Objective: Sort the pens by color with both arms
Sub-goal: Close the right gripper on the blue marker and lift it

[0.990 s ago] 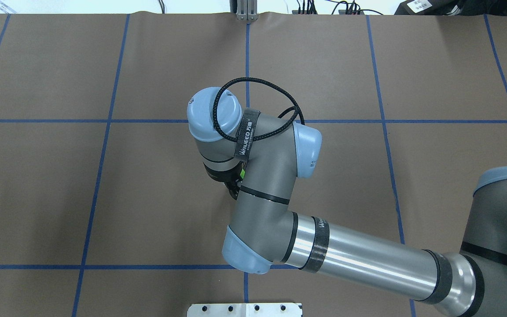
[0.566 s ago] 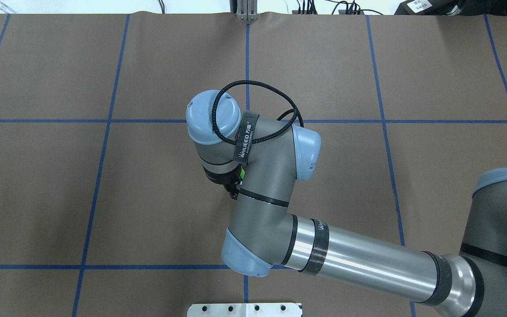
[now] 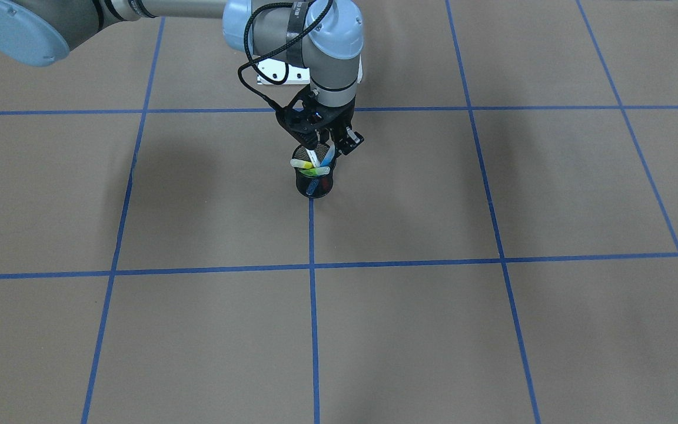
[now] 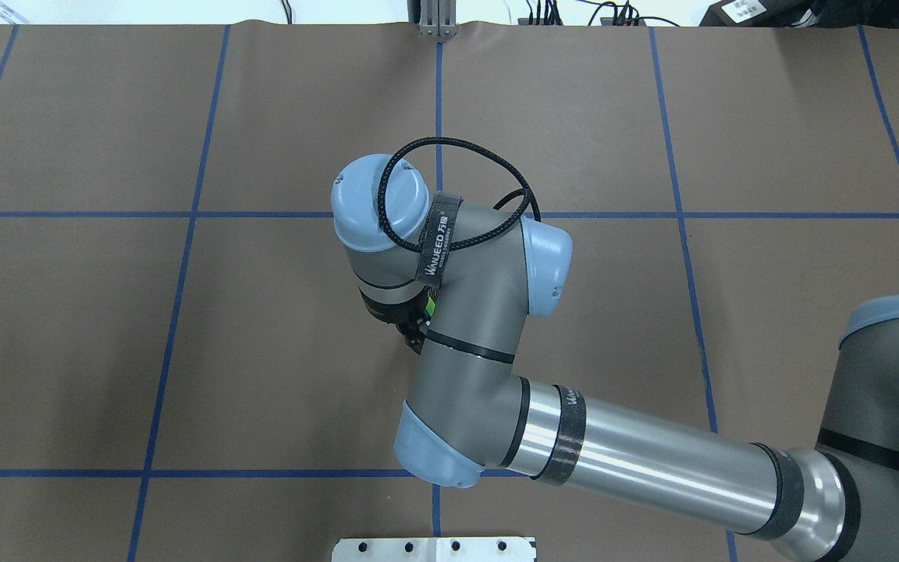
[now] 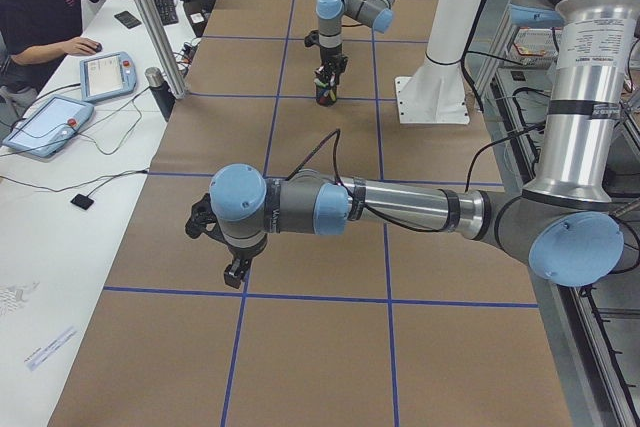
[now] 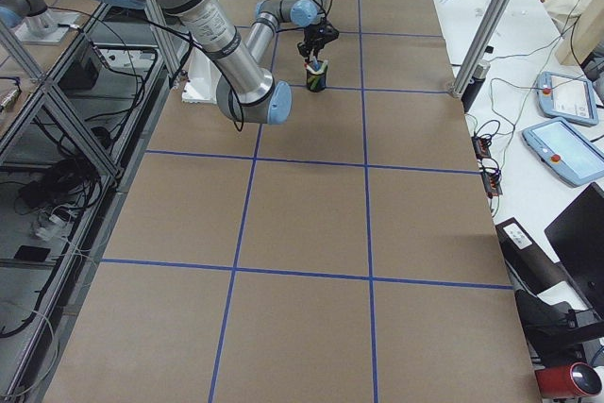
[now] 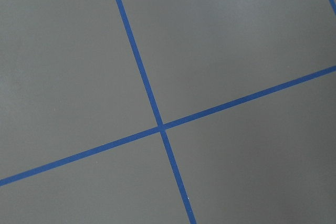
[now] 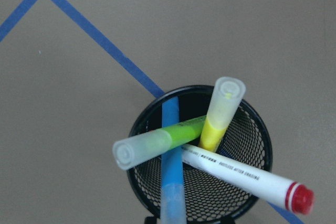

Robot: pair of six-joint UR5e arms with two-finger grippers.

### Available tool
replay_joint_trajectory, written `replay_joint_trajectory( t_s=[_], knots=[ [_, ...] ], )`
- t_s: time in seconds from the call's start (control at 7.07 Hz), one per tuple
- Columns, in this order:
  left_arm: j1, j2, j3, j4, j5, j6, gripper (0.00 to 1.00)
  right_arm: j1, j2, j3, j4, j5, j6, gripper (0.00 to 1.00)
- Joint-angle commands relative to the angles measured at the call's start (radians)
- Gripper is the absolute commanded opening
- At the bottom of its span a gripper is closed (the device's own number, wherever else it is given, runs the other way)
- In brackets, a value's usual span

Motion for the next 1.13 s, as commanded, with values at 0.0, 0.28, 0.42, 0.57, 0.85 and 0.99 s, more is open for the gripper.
replay_joint_trajectory(
  t_s=[0.0,0.28,0.42,0.57,0.85,0.99],
  knots=[
    [0.0,0.003,-0.001,0.0,0.0,0.0,0.99,0.01,-0.001,0.009,-0.001,0.003,-0.003,0.47],
    [0.0,0.003,-0.001,0.0,0.0,0.0,0.99,0.011,-0.006,0.009,-0.001,0.001,-0.006,0.47],
    [0.0,0.003,-0.001,0.0,0.0,0.0,0.99,0.011,-0.007,0.009,-0.001,0.001,-0.006,0.46],
    [0.0,0.003,-0.001,-0.002,0.0,0.0,0.99,0.01,-0.006,0.009,0.0,0.001,-0.006,0.43],
    [0.0,0.003,-0.001,0.0,0.0,0.0,0.99,0.01,-0.007,0.007,0.006,0.0,-0.001,0.41],
    [0.0,0.003,-0.001,-0.002,0.0,0.0,0.99,0.01,-0.01,0.007,0.014,0.0,0.002,0.41]
  ],
)
